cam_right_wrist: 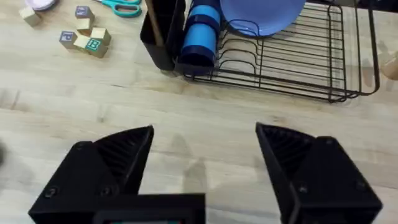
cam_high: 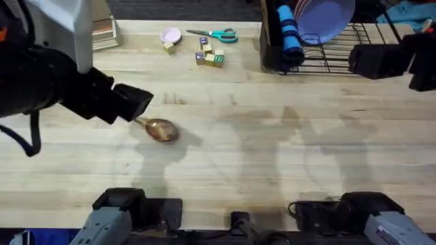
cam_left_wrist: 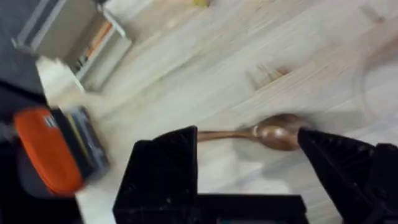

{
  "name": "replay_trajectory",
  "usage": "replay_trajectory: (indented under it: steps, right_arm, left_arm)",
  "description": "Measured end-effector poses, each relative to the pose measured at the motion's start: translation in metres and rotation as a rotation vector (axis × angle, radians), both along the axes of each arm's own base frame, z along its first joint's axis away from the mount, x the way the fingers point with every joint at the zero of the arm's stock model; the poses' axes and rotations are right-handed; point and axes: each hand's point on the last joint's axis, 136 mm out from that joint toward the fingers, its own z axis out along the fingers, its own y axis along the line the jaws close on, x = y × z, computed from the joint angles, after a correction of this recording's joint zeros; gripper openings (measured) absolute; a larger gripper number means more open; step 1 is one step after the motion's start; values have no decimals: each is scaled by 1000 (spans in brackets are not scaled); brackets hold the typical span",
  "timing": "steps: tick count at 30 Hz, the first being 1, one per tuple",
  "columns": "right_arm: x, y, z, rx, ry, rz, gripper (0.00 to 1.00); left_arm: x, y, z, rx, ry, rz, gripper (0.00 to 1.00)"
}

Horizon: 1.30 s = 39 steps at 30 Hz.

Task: Pick up the spoon on the table one by one and put them onto the rack

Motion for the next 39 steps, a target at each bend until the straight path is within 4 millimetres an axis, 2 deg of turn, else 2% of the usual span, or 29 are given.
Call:
replay_trajectory:
  steps: [5, 11, 15, 23, 31, 34, 39]
  right_arm:
    - [0, 0, 0, 0, 0, 0, 996]
    - [0, 0, 0, 0, 0, 0, 996]
    - [0, 0, 0, 0, 0, 0, 996]
    - [0, 0, 0, -18, -2, 13, 996]
    - [0, 0, 0, -24, -3, 17, 996]
    - [0, 0, 0, -24, -1, 17, 996]
    - [3, 0, -3, -24, 11, 17, 996]
  left_arm:
    - [0, 0, 0, 96, -1, -96, 992]
    - [-1, 18, -1, 202, 10, -128, 991]
    - [-1, 34, -10, 237, 66, -109, 991]
    - [11, 64, -46, 210, 245, -63, 993]
    - [20, 83, -86, 193, 433, -40, 993]
    - [20, 86, -100, 186, 498, -50, 994]
    - [27, 78, -120, 181, 558, -214, 994]
